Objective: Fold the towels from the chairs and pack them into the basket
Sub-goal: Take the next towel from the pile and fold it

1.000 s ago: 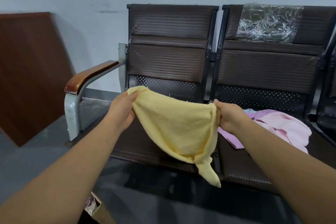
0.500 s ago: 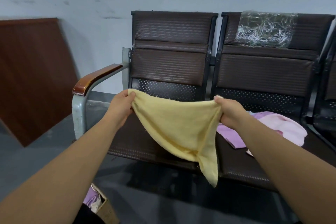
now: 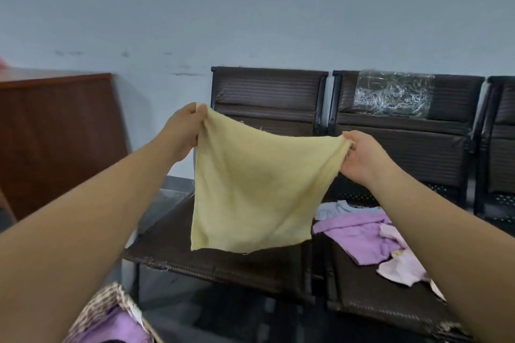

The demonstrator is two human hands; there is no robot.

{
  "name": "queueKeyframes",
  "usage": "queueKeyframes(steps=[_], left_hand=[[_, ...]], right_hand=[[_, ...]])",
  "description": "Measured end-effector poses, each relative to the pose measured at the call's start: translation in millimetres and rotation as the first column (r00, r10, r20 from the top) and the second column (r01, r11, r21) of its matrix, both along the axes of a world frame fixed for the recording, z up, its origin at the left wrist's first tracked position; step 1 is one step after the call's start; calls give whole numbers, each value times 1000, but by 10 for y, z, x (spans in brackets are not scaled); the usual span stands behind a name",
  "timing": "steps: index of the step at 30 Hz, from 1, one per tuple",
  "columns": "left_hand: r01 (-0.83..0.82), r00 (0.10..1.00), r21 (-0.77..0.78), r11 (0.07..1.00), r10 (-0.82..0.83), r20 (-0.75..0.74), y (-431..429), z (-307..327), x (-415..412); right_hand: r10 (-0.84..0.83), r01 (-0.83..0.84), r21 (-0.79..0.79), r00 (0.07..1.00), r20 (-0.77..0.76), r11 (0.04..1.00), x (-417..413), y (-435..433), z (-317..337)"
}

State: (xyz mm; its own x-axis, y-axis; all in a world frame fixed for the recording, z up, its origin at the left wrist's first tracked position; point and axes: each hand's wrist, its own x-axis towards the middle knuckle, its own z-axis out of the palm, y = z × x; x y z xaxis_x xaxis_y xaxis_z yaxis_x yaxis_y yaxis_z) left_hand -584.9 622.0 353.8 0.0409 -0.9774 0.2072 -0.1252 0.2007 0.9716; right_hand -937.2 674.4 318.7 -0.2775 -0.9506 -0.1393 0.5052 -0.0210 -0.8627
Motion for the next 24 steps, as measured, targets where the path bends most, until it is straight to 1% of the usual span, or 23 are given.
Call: queueKeyframes(steps=[2, 4, 6, 7, 8, 9, 12, 14, 16, 17, 18, 20, 21, 22, 23, 24], left_hand=[[10, 999, -5, 1000, -10, 45, 53, 54, 21], [-12, 999, 2, 1000, 12, 44, 62, 50, 36], [-73, 996, 1, 997, 73, 55, 87, 18, 63], [-108, 992, -12, 994, 109, 62, 89, -14, 82], [-126, 990, -27, 992, 127, 59, 98, -46, 107], [-110, 992, -44, 993, 113, 63, 102, -82, 138], [19, 990, -81, 997, -7, 143, 82, -188, 203], [3, 979, -68, 998, 11, 204, 50, -237, 217], [-22, 965, -50, 998, 35, 260, -20, -304, 203], [-28, 965, -44, 999, 39, 258, -64, -340, 206], [-32, 971, -30, 999, 38, 238, -124, -385, 212], [-9, 982, 9, 1000, 7, 190, -274, -480, 222], [4, 981, 20, 1000, -8, 195, -353, -538, 210], [-5, 968, 7, 1000, 3, 251, -429, -596, 185], [-26, 941, -23, 999, 33, 336, -505, -653, 141], [-66, 908, -67, 996, 88, 409, -563, -690, 87]], right_hand=[[-4, 4, 2, 1000, -23, 1000, -5, -11, -9], [-29, 29, -7, 997, -74, 1000, -23, 2, -30], [-121, 116, -39, 975, -184, 992, -46, 16, -68], [-163, 152, -63, 950, -267, 986, -63, 27, -82], [-183, 166, -79, 925, -333, 983, -86, 24, -101], [-185, 161, -93, 908, -377, 983, -104, 25, -116], [-104, 85, -65, 912, -397, 994, -160, -5, -144], [-43, 38, -21, 929, -366, 999, -195, -47, -176], [11, -14, -5, 909, -417, 1000, -249, -119, -243], [31, -32, 6, 874, -484, 999, -270, -150, -285], [42, -35, 23, 818, -574, 999, -290, -210, -340], [35, 22, 64, 643, -765, 998, -318, -355, -422], [27, 65, 76, 550, -834, 995, -321, -441, -451], [15, 109, 76, 475, -880, 991, -321, -530, -473], [-4, 153, 69, 434, -901, 986, -302, -625, -496], [-46, 199, 43, 420, -906, 979, -290, -716, -508]])
